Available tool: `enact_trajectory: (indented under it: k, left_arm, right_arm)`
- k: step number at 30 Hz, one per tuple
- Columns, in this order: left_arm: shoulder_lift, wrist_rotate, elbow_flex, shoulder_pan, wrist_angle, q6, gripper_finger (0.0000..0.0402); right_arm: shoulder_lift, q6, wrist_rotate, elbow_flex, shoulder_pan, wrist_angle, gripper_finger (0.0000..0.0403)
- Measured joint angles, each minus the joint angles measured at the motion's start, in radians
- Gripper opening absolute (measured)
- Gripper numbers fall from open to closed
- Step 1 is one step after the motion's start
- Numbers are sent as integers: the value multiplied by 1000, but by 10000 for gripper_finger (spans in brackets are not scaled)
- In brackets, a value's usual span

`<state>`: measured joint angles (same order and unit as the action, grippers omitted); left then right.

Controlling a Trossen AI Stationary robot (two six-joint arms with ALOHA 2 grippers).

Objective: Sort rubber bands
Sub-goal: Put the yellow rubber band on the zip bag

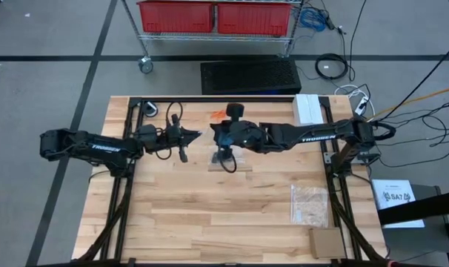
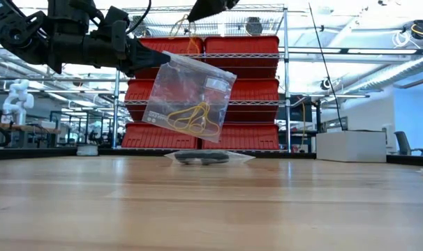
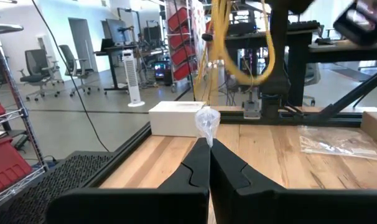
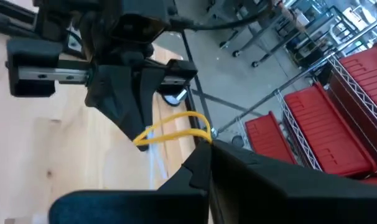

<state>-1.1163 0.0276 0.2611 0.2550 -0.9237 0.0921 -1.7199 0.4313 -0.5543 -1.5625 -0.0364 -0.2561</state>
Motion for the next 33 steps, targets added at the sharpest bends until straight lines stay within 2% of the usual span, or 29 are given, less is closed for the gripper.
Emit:
enact_trajectory:
  k: [16, 22, 33]
  left_arm:
    - [0, 0, 0, 0, 1, 0, 0]
    - [0, 0, 0, 0, 0, 0, 0]
    - [0, 6, 0, 0, -1, 0, 0]
  right_arm:
    - [8, -74, 11, -1, 2, -70, 0]
    - [-4, -92, 55, 0, 5, -69, 0]
    - [-13, -94, 56, 0, 30, -63, 0]
